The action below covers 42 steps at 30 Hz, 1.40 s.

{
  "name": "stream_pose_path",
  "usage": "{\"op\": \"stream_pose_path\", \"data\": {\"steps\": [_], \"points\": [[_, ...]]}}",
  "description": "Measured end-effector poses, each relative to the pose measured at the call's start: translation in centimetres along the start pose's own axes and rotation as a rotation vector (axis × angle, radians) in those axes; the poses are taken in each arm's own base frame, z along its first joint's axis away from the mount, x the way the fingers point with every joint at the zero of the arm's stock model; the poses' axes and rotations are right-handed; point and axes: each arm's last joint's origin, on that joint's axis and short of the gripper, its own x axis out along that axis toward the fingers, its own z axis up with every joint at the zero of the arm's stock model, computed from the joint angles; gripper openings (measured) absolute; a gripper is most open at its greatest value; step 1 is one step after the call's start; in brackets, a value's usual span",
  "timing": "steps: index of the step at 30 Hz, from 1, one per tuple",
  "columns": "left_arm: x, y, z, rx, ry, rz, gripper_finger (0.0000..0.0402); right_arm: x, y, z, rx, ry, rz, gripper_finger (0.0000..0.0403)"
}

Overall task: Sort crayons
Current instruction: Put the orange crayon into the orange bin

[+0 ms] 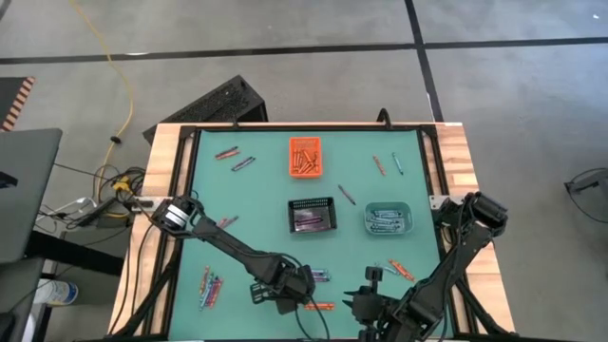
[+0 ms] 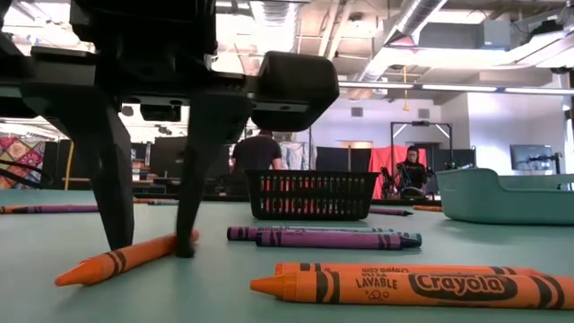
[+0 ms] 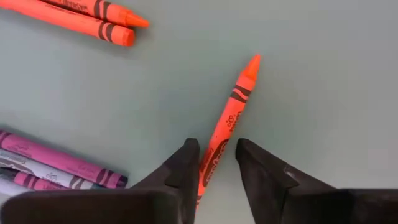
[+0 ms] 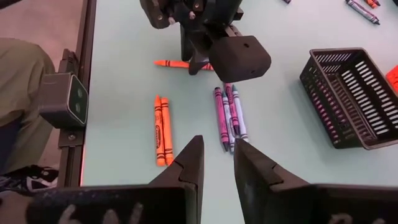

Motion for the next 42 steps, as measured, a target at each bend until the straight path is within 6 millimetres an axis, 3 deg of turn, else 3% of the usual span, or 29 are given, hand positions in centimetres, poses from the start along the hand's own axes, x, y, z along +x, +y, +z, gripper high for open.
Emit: {"op": "stream_pose_path", "data": {"steps": [6, 13, 19, 25, 33, 37, 42], "points": [[-0.2, 0.1, 0.0, -0.026, 0.001, 0.010, 0.0014, 0.0, 0.0, 0.0, 0.001, -0.001, 0.001, 0.0082], [-0.9, 0.0, -0.1, -0.125, -0.018, -0.001, 0.0015, 0.0, 0.0, 0.0, 0.003, -0.002, 0.001, 0.0082], [-5.1, 0.2, -0.7, -0.247, -0.044, 0.023, 0.0007, 0.0, 0.0, 0.0, 0.003, -0.003, 0.001, 0.0082], [-9.4, 0.9, -3.4, -0.400, -0.030, 0.030, 0.0006, 0.0, 0.1, 0.1, 0.007, -0.006, 0.003, 0.0082], [-15.4, 3.8, -10.5, -0.594, -0.027, 0.141, 0.0005, -0.2, 0.2, -0.1, 0.000, -0.007, 0.006, 0.0082], [-18.2, 6.5, -16.4, -0.849, -0.089, 0.279, 0.0005, -0.1, 0.1, -0.1, -0.017, -0.003, -0.001, 0.0082], [-20.3, 8.7, -25.1, -1.337, -0.153, 0.421, 0.0011, -0.1, 0.1, -0.1, -0.051, -0.004, -0.004, 0.0082]]}}
